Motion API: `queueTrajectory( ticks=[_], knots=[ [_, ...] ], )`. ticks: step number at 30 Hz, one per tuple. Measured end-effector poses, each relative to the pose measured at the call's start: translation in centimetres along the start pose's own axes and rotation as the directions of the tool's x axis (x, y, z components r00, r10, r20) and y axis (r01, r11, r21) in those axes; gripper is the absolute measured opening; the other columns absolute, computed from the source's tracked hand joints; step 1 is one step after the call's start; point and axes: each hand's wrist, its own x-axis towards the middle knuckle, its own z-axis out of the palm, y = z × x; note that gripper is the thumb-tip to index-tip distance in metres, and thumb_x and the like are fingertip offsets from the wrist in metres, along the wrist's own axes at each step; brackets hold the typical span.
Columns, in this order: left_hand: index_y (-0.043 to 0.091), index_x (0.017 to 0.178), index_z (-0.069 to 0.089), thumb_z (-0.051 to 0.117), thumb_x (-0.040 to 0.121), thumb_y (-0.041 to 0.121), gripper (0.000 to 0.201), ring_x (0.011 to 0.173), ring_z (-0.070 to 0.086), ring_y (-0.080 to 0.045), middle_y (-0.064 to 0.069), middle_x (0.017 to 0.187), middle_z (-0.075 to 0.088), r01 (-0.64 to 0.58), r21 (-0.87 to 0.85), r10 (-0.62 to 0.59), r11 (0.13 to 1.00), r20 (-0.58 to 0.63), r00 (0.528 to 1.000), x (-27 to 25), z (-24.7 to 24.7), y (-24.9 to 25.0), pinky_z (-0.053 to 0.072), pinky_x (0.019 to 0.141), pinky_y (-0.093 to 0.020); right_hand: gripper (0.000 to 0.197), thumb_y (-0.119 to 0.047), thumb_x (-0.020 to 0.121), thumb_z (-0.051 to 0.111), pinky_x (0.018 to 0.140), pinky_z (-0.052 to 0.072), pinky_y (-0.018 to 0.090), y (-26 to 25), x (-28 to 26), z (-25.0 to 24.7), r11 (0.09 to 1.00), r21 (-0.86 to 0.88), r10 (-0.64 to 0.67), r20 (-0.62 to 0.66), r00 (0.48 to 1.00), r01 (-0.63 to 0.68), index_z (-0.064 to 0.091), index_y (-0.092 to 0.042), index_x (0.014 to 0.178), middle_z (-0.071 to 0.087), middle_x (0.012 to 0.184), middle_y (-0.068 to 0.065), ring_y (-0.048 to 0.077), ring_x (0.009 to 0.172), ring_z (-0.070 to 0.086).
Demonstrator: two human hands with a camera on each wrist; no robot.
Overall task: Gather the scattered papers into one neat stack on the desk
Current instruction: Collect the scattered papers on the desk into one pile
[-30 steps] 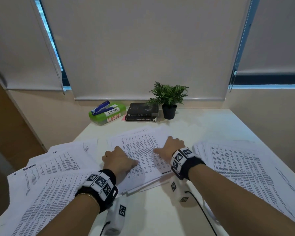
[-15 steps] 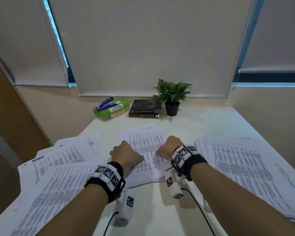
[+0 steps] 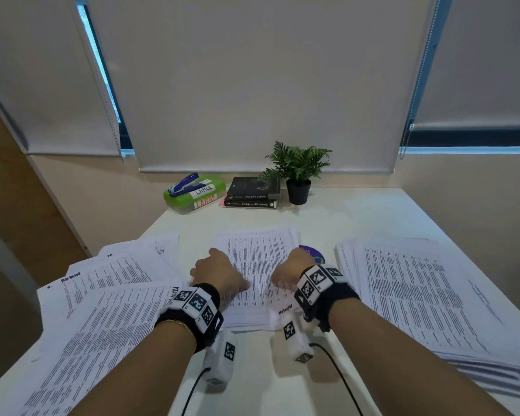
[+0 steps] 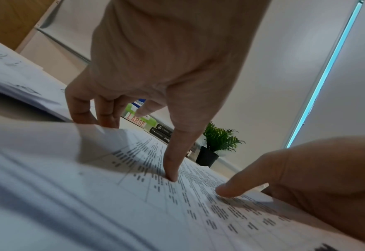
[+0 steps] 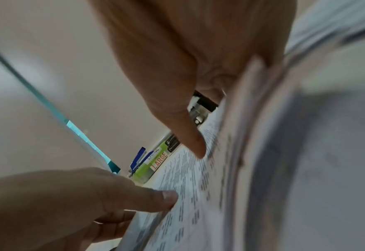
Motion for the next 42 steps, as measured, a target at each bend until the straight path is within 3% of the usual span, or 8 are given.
queueTrajectory(
  ticks=[4,7,10,16,26,30,34,42],
  knots=[
    [0.011,0.147,0.033,0.098,0.058,0.045,0.116,0.132,0.052,-0.041,-0.019,0.141,0.054,-0.017,-0.049,0.017,0.999,0.003,1.0,-0.5,-0.1,-0.2,0.052,0.105,-0.051,0.024,-0.001,0.084,0.07,0.052,0.042,0.028,1.2,-0.1,1.1,0.97,0.241,0.013,-0.005,1.0,-0.011,0.055,0.0,0.102,0.054,0.079,0.009,0.024,0.073,0.055],
    [0.014,0.149,0.03,0.097,0.062,0.038,0.112,0.133,0.051,-0.042,-0.019,0.142,0.054,-0.057,-0.1,0.058,0.993,0.004,0.998,-1.1,-0.3,-0.4,0.051,0.105,-0.052,0.068,0.002,0.086,0.058,0.067,0.055,0.035,1.8,-0.9,1.5,0.907,0.419,-0.047,0.007,0.999,0.04,0.034,-0.005,0.15,0.058,0.117,0.016,0.029,0.095,0.06],
    [0.012,0.164,0.018,0.095,0.075,0.029,0.119,0.145,0.044,-0.041,-0.019,0.158,0.047,-0.124,-0.231,0.134,0.965,0.031,0.99,-2.0,-1.3,-1.2,0.044,0.115,-0.047,0.073,0.005,0.09,0.049,0.069,0.055,0.034,2.6,-2.5,1.0,0.863,0.487,-0.135,-0.034,0.99,0.134,0.026,-0.015,0.156,0.053,0.109,0.006,0.025,0.094,0.061],
    [0.012,0.165,0.03,0.085,0.088,0.034,0.097,0.15,0.042,-0.032,-0.011,0.166,0.042,-0.239,-0.152,0.22,0.959,-0.135,0.966,-4.2,-5.7,-6.4,0.037,0.118,-0.04,0.069,0.01,0.093,0.046,0.067,0.051,0.031,5.1,-6.7,-4.7,0.806,0.54,-0.167,-0.181,0.969,0.24,0.031,-0.016,0.155,0.052,0.106,0.001,0.013,0.079,0.055],
    [0.026,0.167,0.024,0.065,0.069,0.087,0.123,0.159,0.02,-0.041,-0.013,0.174,0.025,0.026,0.247,-0.022,0.969,-0.021,1.0,-4.9,-8.7,-20.3,0.021,0.128,-0.054,0.076,0.009,0.091,0.052,0.082,0.044,0.038,15.3,-8.6,-12.2,0.919,0.385,0.046,-0.33,0.943,0.089,0.025,-0.006,0.161,0.041,0.157,0.021,0.036,0.124,0.053],
    [0.021,0.169,0.02,0.046,0.08,0.088,0.115,0.16,0.026,-0.033,-0.005,0.176,0.023,-0.062,0.282,0.023,0.958,0.141,0.99,-6.9,-6.8,-20.7,0.021,0.13,-0.047,0.036,0.008,0.088,0.055,0.057,0.038,0.029,18.6,-8.4,-12.9,0.989,0.113,0.124,-0.296,0.947,-0.094,0.05,0.008,0.124,0.054,0.083,0.012,0.027,0.069,0.055],
    [0.028,0.17,0.013,0.032,0.085,0.088,0.106,0.161,0.023,-0.035,-0.005,0.177,0.02,-0.081,0.339,0.043,0.937,0.118,0.992,-8.3,-5.3,-18.6,0.019,0.13,-0.047,0.023,-0.002,0.092,0.058,0.05,0.035,0.025,20.0,-9.0,-12.8,0.964,-0.189,0.11,-0.357,0.928,-0.187,0.046,-0.007,0.074,0.048,0.065,0.008,0.021,0.055,0.048],
    [0.042,0.16,0.036,0.045,0.066,0.096,0.109,0.154,0.031,-0.037,-0.006,0.171,0.034,-0.124,0.289,0.106,0.949,0.079,0.991,-8.4,-4.9,-16.0,0.025,0.123,-0.061,0.031,-0.032,0.092,0.063,0.104,0.044,0.05,15.3,-10.5,-10.8,0.887,-0.431,-0.036,-0.425,0.905,-0.167,0.059,-0.015,0.117,0.049,0.134,0.014,0.036,0.127,0.048]
  ],
)
